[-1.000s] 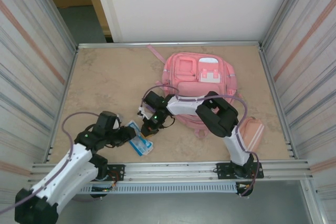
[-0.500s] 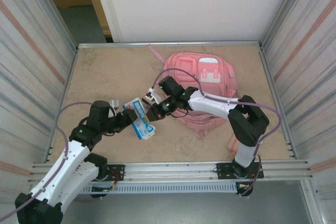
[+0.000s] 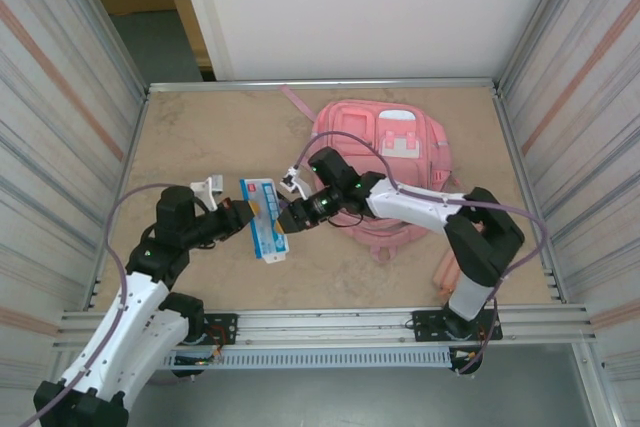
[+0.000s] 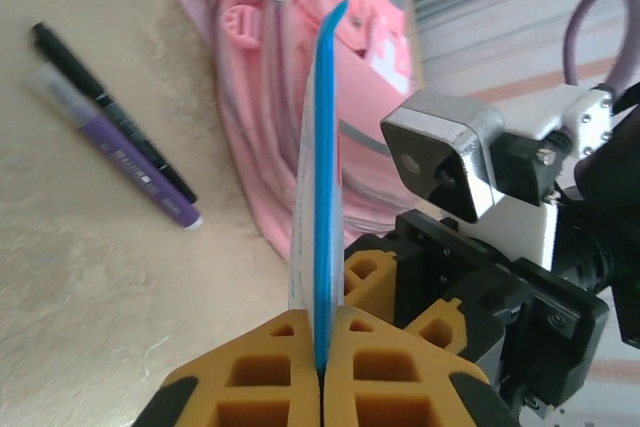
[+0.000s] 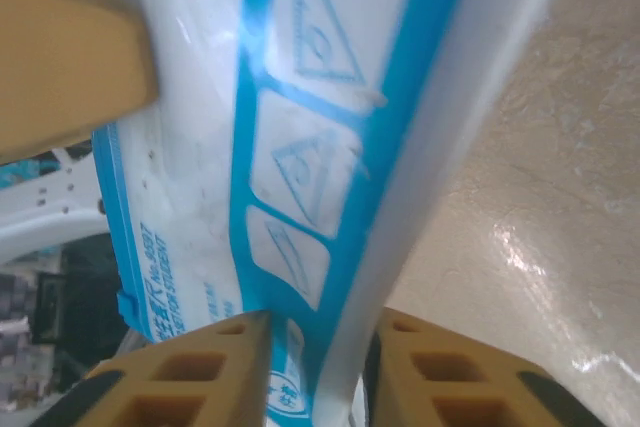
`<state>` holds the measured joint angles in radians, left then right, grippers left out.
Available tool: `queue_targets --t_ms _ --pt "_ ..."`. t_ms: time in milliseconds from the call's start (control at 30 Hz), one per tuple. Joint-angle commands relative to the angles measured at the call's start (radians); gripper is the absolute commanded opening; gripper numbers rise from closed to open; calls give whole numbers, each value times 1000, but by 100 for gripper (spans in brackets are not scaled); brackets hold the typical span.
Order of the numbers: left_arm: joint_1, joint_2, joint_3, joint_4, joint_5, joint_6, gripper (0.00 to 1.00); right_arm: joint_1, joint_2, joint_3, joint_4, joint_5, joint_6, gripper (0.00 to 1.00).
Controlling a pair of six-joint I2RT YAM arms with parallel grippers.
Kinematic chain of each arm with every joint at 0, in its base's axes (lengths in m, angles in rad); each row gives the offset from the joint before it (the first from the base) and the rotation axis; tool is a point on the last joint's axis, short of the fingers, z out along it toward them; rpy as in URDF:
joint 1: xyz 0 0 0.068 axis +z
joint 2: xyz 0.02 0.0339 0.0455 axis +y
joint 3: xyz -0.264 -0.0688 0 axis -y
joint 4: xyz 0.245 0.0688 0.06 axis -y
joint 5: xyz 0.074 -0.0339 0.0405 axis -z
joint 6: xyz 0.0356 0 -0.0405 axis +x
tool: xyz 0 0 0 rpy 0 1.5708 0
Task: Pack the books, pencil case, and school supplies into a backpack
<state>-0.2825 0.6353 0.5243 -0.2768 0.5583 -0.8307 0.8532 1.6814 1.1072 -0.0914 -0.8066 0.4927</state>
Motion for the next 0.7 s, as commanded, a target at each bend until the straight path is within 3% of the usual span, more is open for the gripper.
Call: queue_targets --t_ms 0,100,233,333,433,533,667 --pt "3 -9 25 146 128 54 0 -23 -157 -75 125 79 11 52" --pt "4 29 33 242 200 33 0 -37 -235 -130 185 112 14 60" --pt "4 76 51 382 328 -42 0 -37 -273 -173 296 59 75 66" --pt "2 95 59 470 410 -76 0 -27 -268 -138 300 -3 109 74" --pt "2 107 62 553 464 -122 0 -3 -289 -112 294 12 118 75" --pt "3 94 59 556 472 -110 0 -17 -326 -123 336 7 151 68" --pt "3 97 72 484 462 -63 0 -40 -379 -150 414 -3 225 36"
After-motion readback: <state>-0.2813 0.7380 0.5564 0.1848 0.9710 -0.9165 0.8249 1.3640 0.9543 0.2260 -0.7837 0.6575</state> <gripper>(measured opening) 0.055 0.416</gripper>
